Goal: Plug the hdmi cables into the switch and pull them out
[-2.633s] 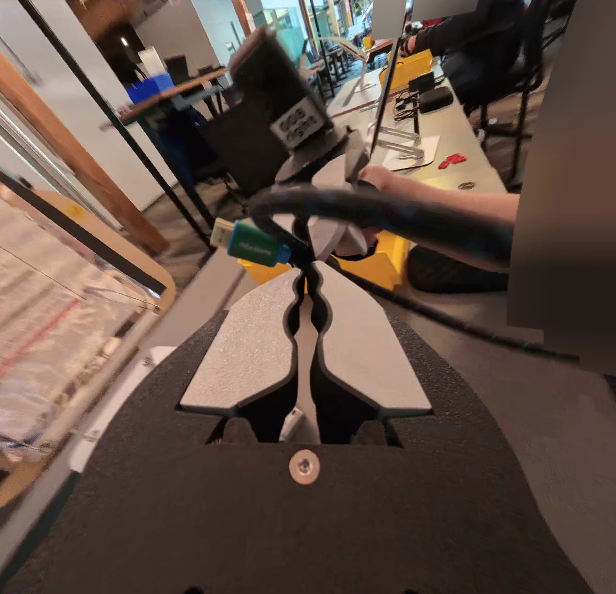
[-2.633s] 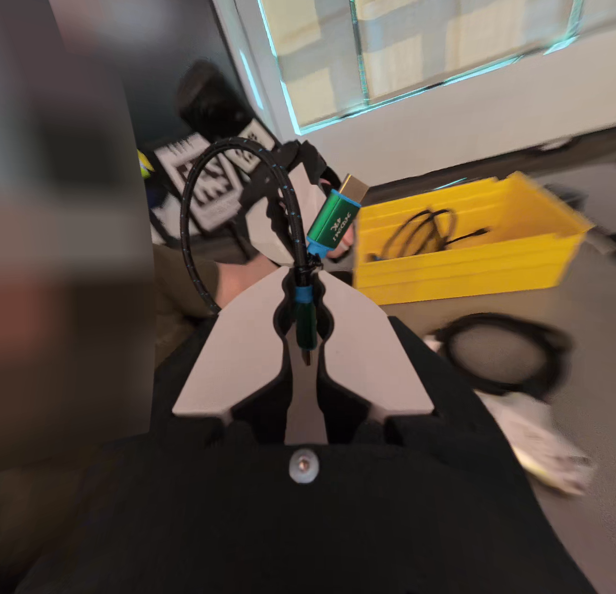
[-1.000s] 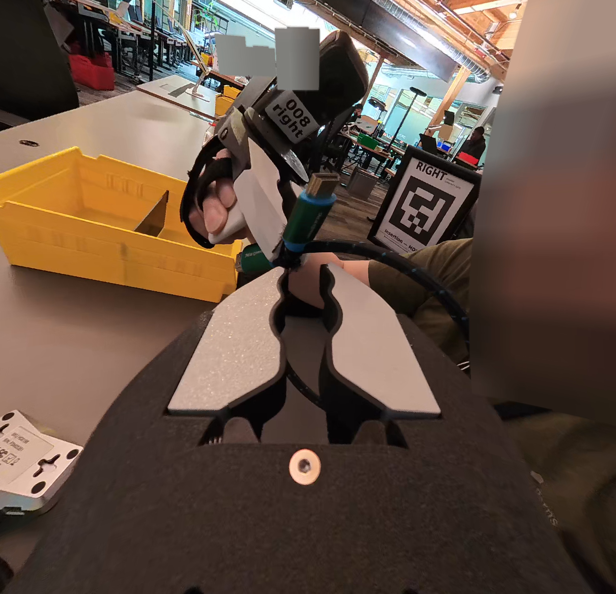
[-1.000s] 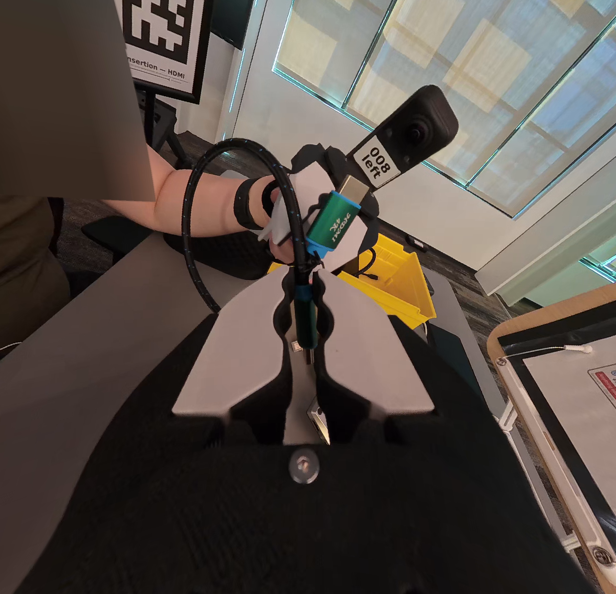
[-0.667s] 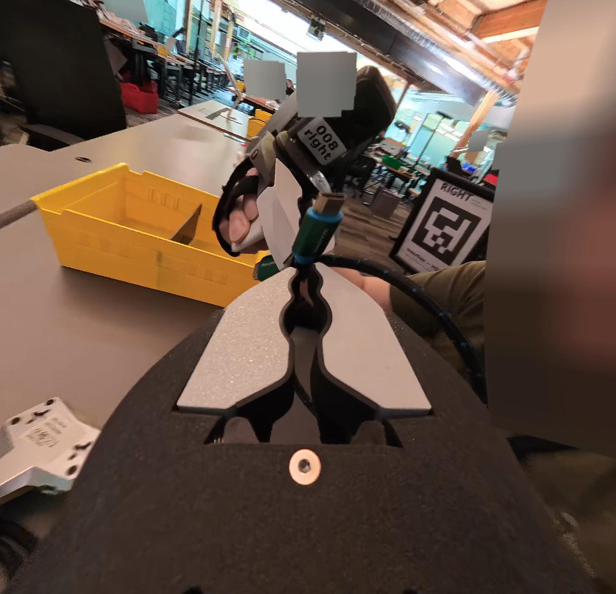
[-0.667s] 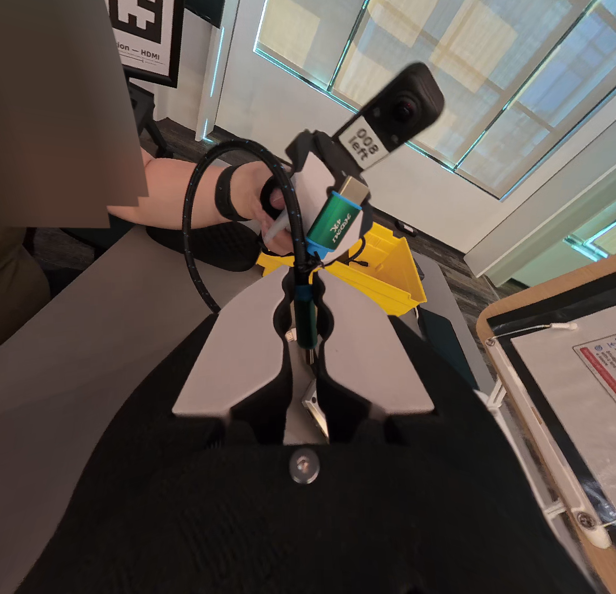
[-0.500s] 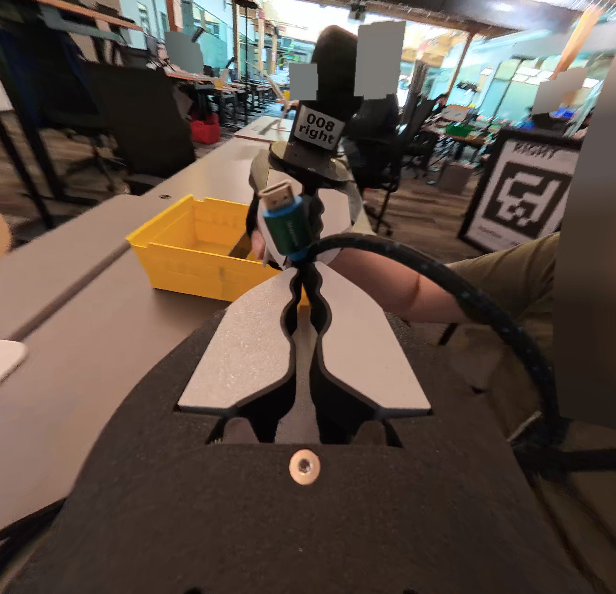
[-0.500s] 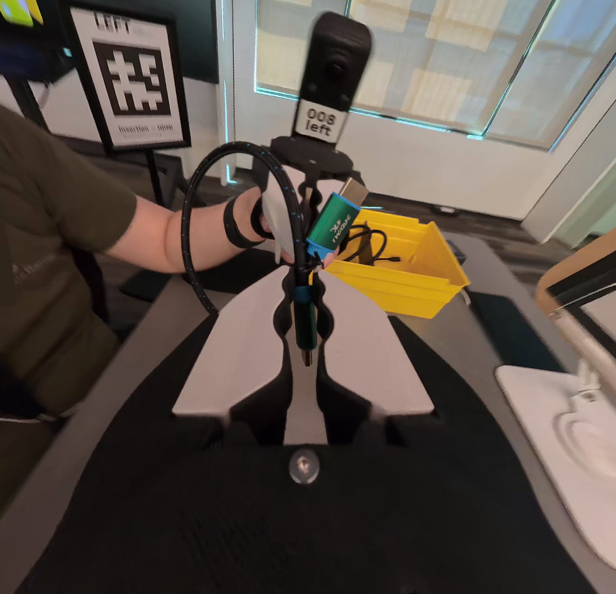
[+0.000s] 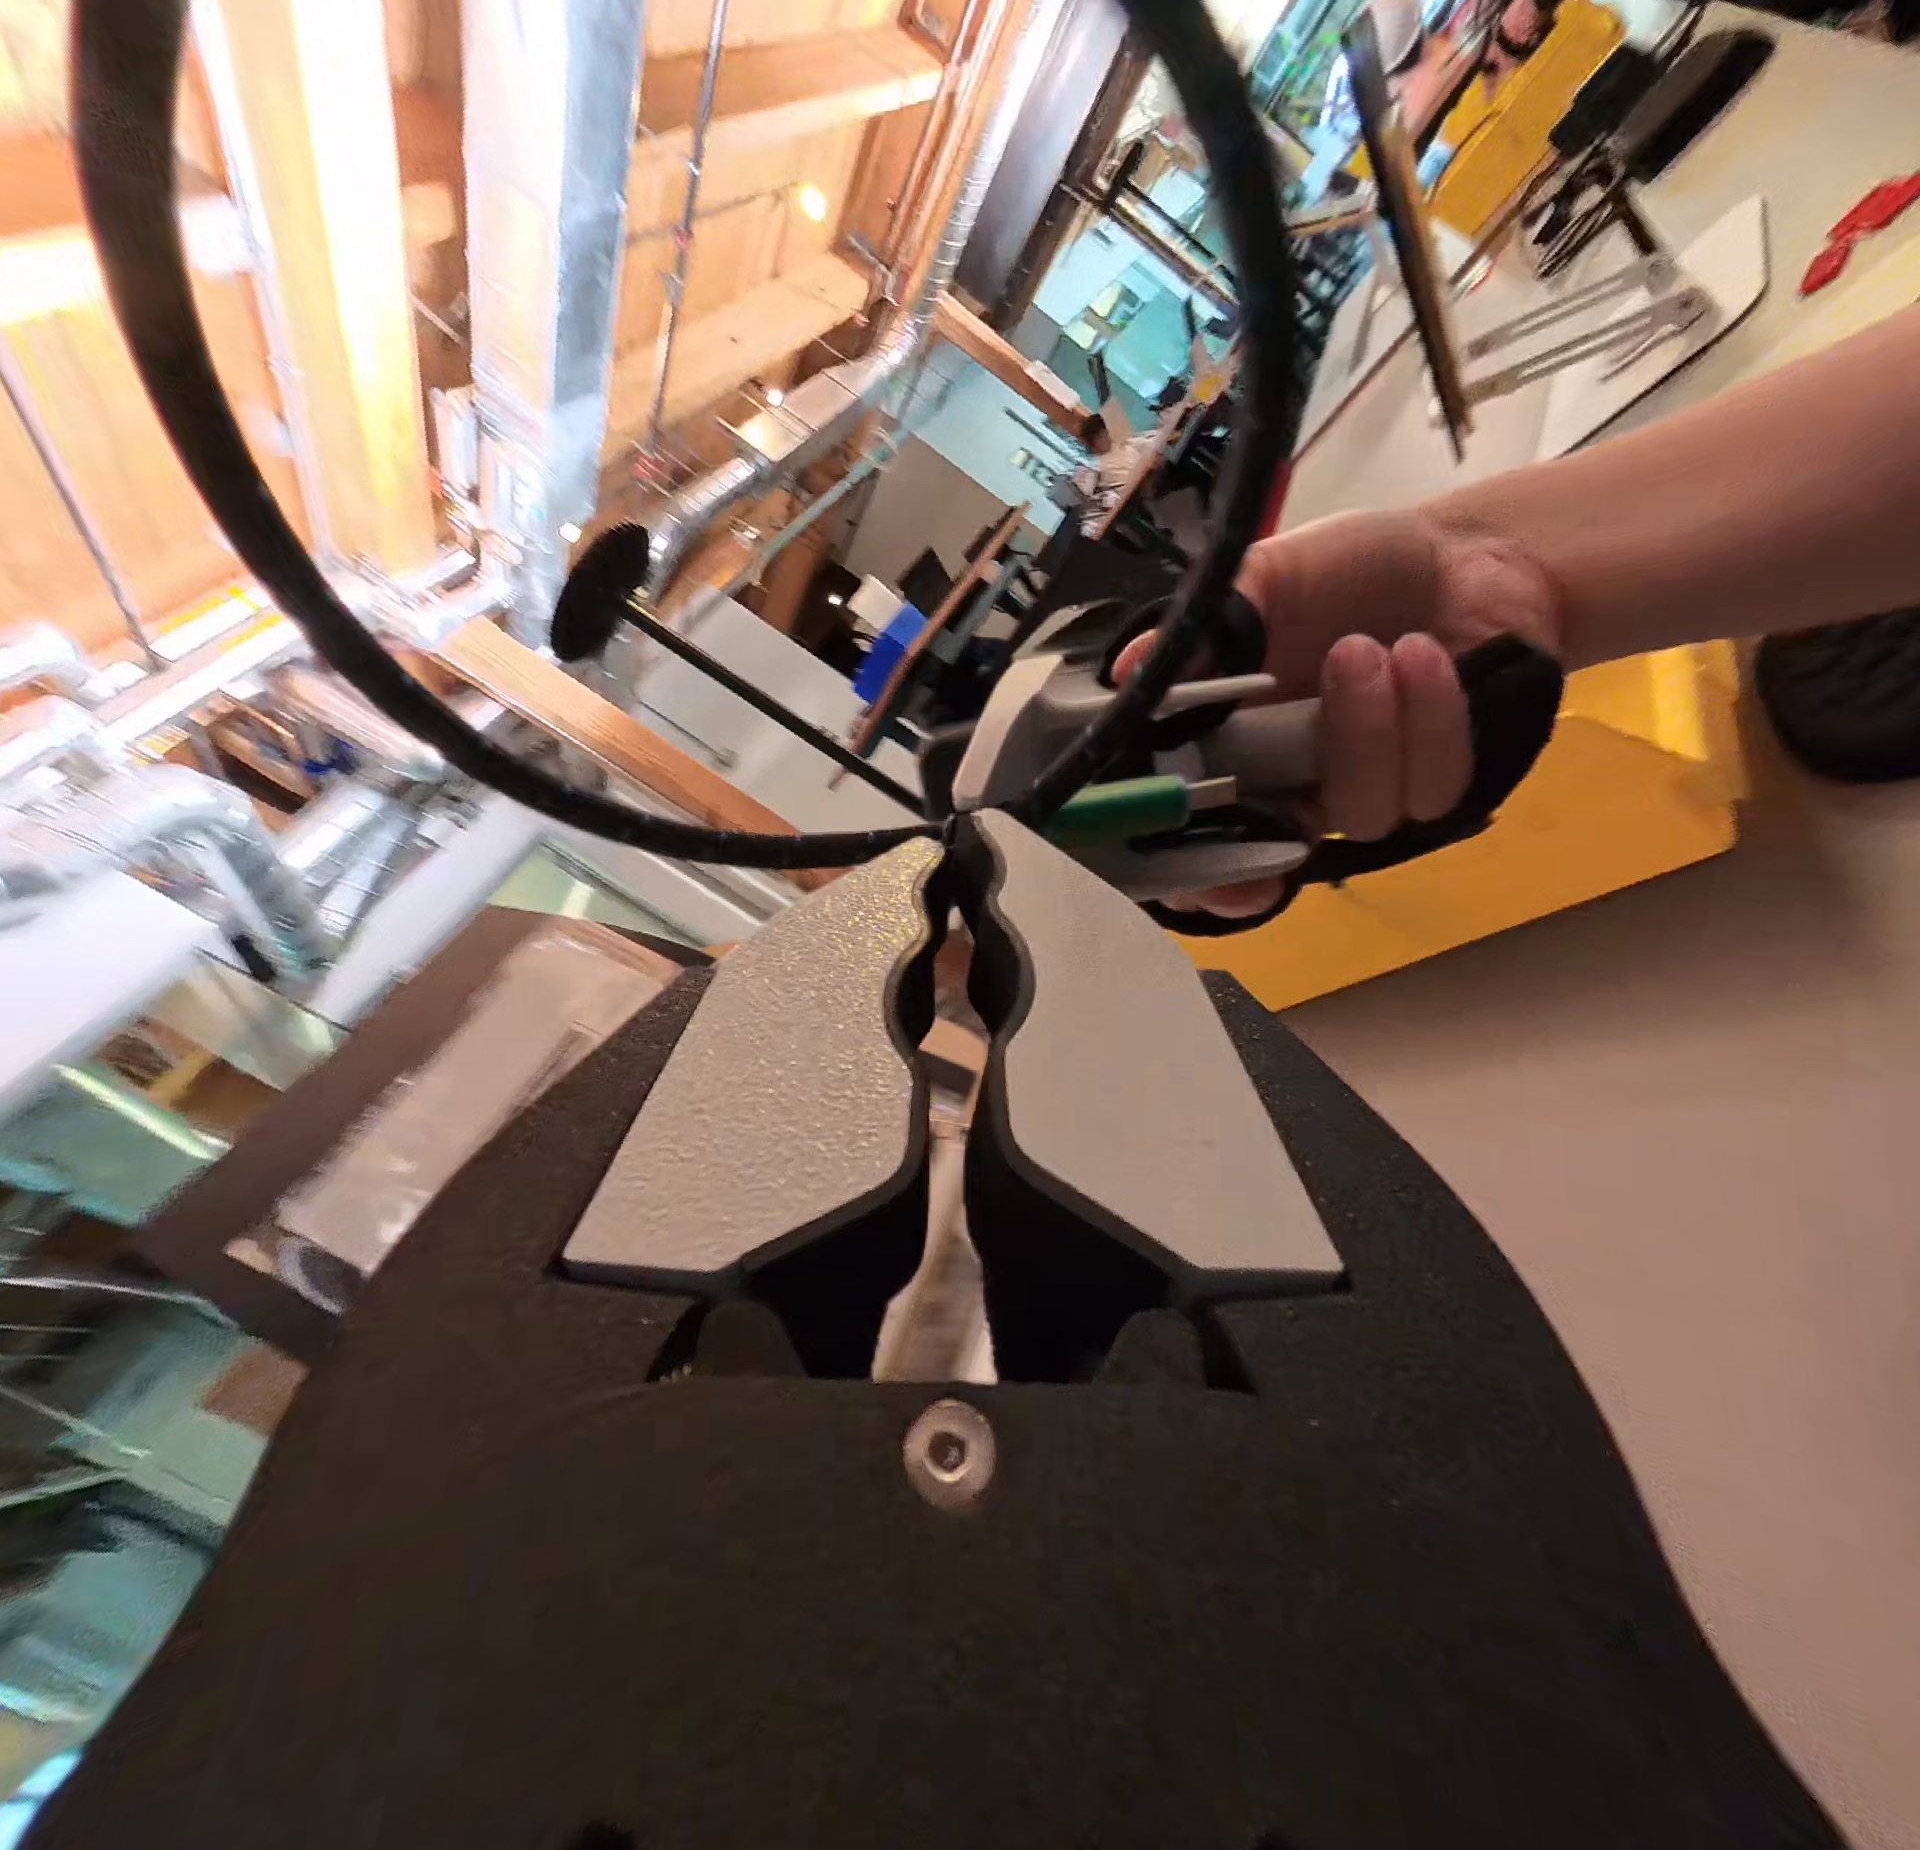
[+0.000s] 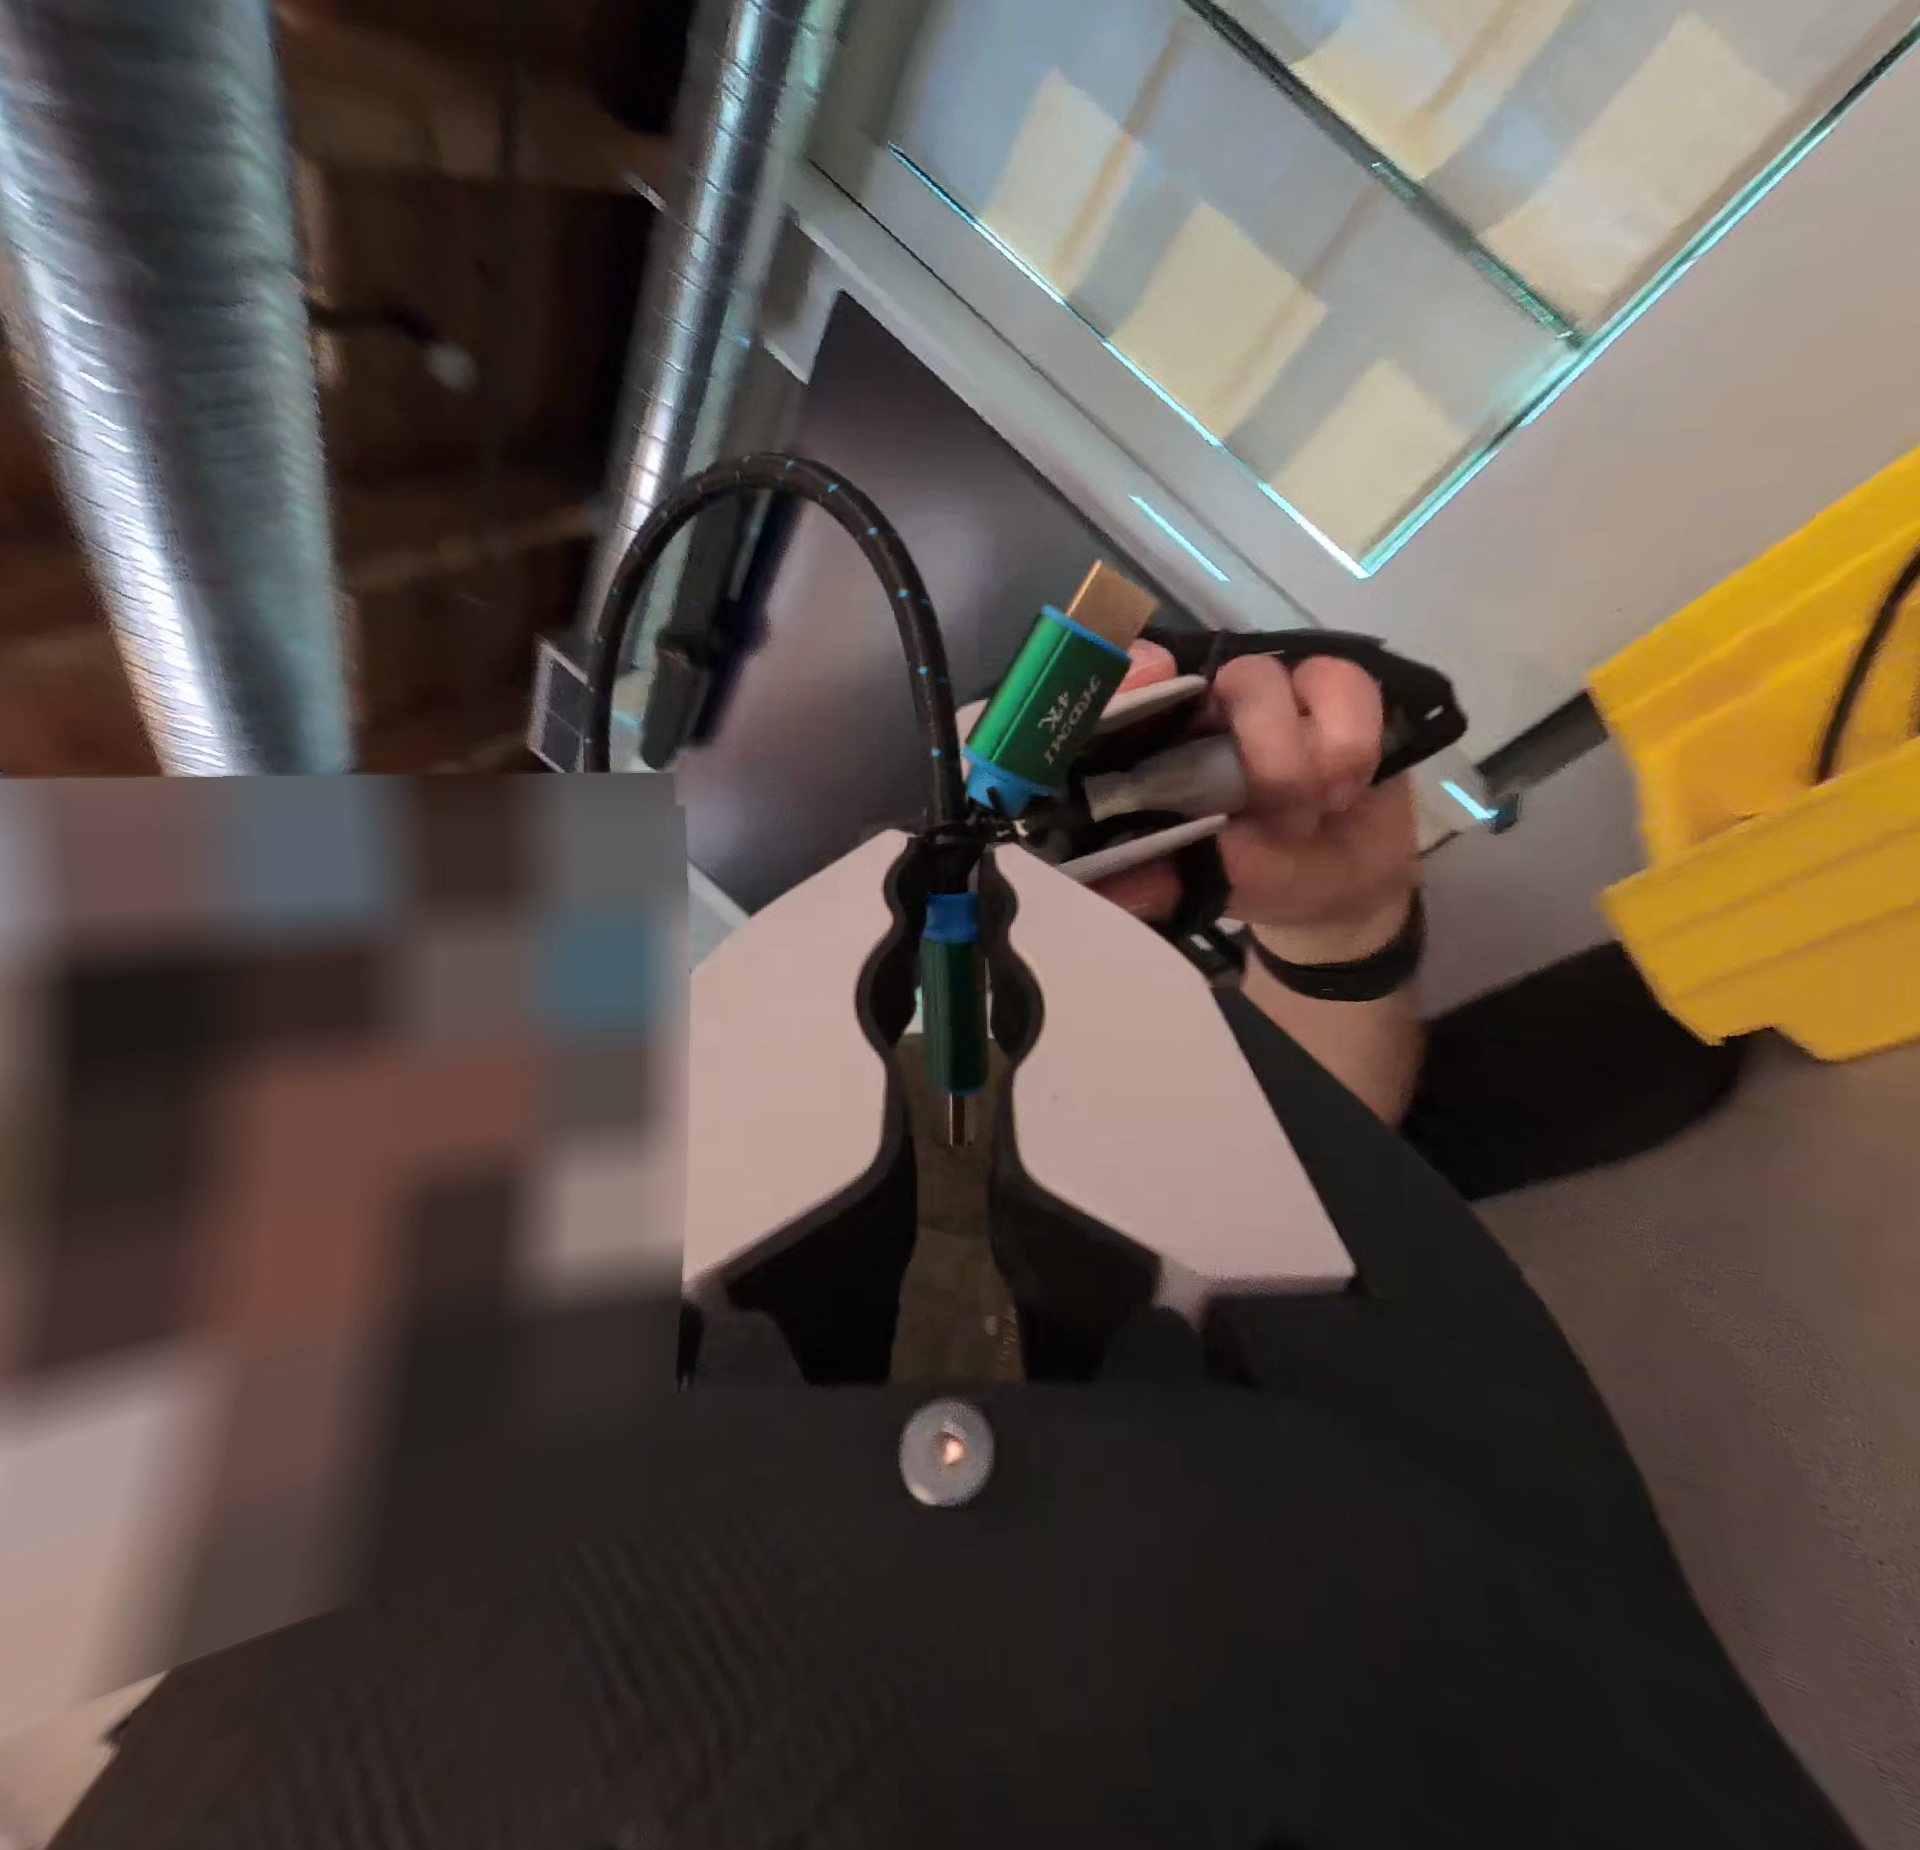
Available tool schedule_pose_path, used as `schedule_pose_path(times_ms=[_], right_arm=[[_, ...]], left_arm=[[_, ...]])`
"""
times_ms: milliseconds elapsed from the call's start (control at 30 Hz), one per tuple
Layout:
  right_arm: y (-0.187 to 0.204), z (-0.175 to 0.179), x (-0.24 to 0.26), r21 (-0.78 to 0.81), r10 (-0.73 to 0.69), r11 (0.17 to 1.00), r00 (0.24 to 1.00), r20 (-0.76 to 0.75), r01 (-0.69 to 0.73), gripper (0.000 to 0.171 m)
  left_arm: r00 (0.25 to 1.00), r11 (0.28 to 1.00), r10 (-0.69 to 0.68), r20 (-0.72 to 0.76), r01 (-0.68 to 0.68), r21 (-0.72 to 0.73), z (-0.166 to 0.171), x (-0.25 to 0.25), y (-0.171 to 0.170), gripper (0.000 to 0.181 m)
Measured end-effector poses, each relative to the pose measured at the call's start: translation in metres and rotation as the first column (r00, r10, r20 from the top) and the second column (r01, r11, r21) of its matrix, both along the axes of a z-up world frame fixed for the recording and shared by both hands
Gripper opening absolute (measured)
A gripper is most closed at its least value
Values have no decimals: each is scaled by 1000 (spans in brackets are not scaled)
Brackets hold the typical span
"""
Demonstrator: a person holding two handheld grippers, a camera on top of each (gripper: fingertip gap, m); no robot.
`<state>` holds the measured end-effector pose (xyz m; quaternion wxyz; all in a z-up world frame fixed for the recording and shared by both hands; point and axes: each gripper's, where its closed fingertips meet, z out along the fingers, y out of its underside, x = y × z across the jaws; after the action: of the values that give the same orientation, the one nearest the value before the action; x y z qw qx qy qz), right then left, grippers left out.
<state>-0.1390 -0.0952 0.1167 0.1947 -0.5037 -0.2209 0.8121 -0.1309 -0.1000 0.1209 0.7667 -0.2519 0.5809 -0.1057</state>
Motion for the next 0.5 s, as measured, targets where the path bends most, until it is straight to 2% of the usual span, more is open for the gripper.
schedule_pose_path(times_ms=[67, 100, 167, 233, 300, 367, 433, 500], right_arm=[[2, -4, -4, -29, 2, 1000, 1000, -7, -3, 9], [4, -4, -4, -21, -13, 1000, 1000, -6, 13, 9], [10, -4, -1, 73, -90, 993, 996, 4, 90, 9], [15, -3, 6, 271, -201, 944, 979, 21, 188, 9], [16, -4, 14, 512, -331, 817, 943, 41, 265, 10], [9, -2, 19, 712, -418, 642, 909, 13, 285, 10], [-4, 2, 21, 842, -459, 457, 887, -53, 287, 10], [-12, 4, 20, 903, -481, 332, 872, -87, 274, 10]], left_arm=[[999, 994, 52, 4, -52, 96, 0, -3, 2, 0], [998, 996, 53, 14, -54, 74, 0, -3, 4, 0], [1000, 991, -9, 22, 12, -131, -2, 0, 8, 0], [994, 931, -98, 53, 110, -349, 1, 0, 10, 2], [977, 801, -182, 112, 213, -560, 7, -3, 12, 13], [948, 593, -258, 186, 307, -744, 11, -7, 14, 24], [903, 368, -350, 249, 377, -850, 11, -8, 8, 25], [856, 222, -433, 281, 404, -888, 7, -6, -1, 25]])
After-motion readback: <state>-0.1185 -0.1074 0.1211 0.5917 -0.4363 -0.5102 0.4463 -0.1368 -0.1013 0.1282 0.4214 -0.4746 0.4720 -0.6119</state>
